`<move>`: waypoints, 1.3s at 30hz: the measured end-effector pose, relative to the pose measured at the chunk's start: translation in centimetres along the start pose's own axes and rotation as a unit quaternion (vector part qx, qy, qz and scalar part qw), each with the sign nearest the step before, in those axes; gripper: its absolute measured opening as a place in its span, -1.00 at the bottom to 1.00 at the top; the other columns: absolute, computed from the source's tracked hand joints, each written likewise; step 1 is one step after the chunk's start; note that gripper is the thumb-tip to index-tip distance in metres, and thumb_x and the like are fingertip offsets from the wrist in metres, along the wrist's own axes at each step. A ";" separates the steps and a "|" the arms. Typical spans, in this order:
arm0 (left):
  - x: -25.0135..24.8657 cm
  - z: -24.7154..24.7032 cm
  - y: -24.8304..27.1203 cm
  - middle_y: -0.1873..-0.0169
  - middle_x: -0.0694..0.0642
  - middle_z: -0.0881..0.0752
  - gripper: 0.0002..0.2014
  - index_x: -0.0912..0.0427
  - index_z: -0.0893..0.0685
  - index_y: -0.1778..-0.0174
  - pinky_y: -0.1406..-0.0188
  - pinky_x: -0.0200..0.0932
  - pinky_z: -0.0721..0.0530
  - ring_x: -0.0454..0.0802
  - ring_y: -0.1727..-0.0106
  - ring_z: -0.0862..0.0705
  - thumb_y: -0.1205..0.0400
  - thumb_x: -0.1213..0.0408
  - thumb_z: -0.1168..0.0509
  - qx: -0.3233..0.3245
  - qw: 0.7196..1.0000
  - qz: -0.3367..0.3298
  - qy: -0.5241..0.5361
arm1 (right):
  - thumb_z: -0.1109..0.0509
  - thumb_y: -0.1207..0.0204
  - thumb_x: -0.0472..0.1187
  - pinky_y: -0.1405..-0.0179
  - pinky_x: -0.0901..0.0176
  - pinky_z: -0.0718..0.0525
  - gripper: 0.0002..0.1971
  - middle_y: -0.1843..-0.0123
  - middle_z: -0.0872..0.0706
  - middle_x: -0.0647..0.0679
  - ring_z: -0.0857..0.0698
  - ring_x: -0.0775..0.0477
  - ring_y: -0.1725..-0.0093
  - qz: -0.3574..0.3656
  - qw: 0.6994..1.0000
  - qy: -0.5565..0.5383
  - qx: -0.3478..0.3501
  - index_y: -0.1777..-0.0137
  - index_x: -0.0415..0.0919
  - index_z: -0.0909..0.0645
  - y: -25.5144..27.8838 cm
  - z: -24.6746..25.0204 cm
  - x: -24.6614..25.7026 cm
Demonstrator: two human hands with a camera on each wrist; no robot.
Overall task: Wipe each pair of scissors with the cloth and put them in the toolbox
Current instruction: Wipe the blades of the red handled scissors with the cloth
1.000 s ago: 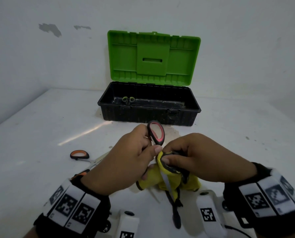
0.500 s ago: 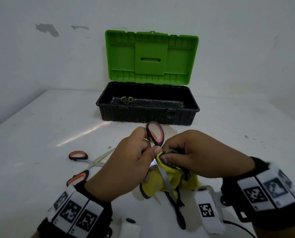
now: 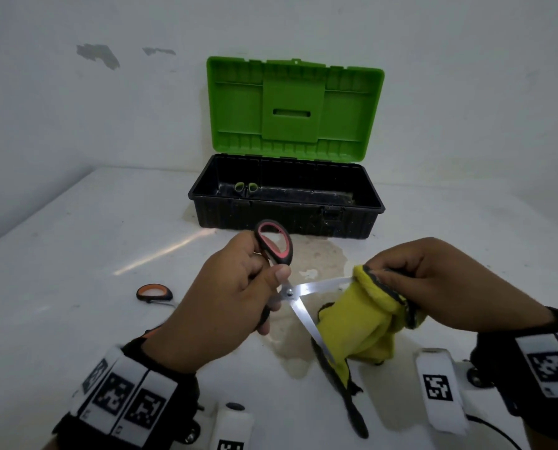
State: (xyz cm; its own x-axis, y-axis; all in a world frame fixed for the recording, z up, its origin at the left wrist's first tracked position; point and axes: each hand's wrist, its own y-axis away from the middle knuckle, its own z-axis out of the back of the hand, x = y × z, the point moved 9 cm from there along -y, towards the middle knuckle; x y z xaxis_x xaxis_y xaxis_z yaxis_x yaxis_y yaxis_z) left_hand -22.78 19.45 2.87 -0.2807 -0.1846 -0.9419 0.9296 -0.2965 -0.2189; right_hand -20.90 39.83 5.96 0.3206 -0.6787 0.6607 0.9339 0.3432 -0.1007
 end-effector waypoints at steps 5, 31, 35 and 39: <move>0.6 2.0 -0.4 0.50 0.13 -0.69 -0.95 0.10 -0.54 -0.07 0.56 -0.12 -0.61 0.16 0.58 -0.67 -0.73 0.25 -0.25 -0.087 0.995 -0.003 0.042 | -0.32 -0.57 0.01 0.38 0.04 -0.70 -0.67 0.35 -0.82 -0.06 -0.75 -0.11 0.37 -0.042 0.978 -0.072 -0.190 0.26 -0.15 -0.78 0.9 3.4 -1.9; -0.7 0.5 0.3 0.33 0.15 -0.69 -0.89 0.24 -0.53 0.00 0.59 -0.30 -0.67 -0.13 0.49 -0.72 -0.73 0.26 -0.26 -0.229 0.972 -0.046 -0.005 | -0.54 -0.44 -0.37 0.45 0.42 -0.63 -0.83 0.34 -0.77 0.08 -0.75 0.20 0.40 -0.011 0.964 -0.174 -0.203 0.24 -0.20 -0.59 -1.8 -4.4 3.1; 0.0 0.8 0.6 0.28 0.12 -0.67 -0.86 0.20 -0.52 0.01 0.60 -0.20 -0.68 0.05 0.58 -0.75 -0.74 0.20 -0.24 -0.235 0.971 -0.010 0.028 | -0.58 -0.39 -0.24 0.43 0.45 -0.60 -0.81 0.34 -0.73 0.08 -0.72 0.16 0.31 -0.024 0.970 -0.098 -0.220 0.26 -0.08 -0.59 -1.3 -4.2 2.7; -0.3 0.1 0.5 0.30 0.05 -0.69 -0.89 0.16 -0.52 -0.02 0.56 -0.10 -0.75 -0.10 0.53 -0.73 -0.73 0.20 -0.24 -0.229 0.973 -0.018 0.012 | -0.56 -0.42 -0.25 0.39 0.48 -0.58 -0.78 0.31 -0.74 0.11 -0.72 0.16 0.28 0.017 0.967 -0.067 -0.244 0.24 0.01 -0.56 -1.5 -4.2 3.7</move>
State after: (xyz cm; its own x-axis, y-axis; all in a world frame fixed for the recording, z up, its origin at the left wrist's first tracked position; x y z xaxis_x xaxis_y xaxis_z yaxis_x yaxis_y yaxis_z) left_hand -22.26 19.21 3.06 -0.3144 -0.1586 -0.9359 0.9297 0.1478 -0.3374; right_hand -20.47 34.07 5.40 0.3594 -0.5715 0.7377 0.8973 -0.0055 -0.4414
